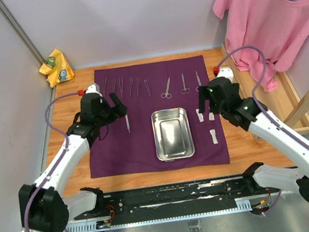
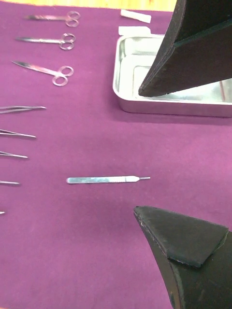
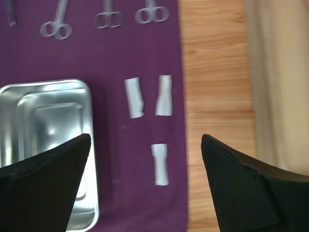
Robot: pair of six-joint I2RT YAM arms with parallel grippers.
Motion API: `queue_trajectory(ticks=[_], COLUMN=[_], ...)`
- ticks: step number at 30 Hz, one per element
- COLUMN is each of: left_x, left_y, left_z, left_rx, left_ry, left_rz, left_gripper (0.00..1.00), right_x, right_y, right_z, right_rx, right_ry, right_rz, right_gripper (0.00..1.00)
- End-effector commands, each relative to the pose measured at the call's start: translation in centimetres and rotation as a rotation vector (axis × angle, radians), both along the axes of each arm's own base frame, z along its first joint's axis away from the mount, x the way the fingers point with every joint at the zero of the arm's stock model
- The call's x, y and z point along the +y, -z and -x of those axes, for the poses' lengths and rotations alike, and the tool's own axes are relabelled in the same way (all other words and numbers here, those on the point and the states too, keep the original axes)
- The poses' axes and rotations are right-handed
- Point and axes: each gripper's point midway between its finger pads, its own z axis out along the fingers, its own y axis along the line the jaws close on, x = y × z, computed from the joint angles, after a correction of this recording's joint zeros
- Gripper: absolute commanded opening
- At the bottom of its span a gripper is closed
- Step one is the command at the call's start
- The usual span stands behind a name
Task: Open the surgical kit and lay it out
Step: Reset both arms
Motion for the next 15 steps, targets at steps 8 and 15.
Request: queue_trajectory(ticks=[8,15], left_x=[7.4,11.3], left_y=[-5.6,-1.5], left_z=[-1.5,-1.3], left_rx=[-0.398,-0.453], left_ry=[-0.306,-0.366], left_rz=[-0.164,-0.311], left_gripper=[0.99,0.99], right_x=[-12.0,-17.1], right_y=[1.6,5.8], right_z=[-2.8,-3.7], right_rx=[-0.262,-0.278], right_ry=[0.311,0.412], right_rz=[0.262,0.356], right_gripper=[0.98,0.98])
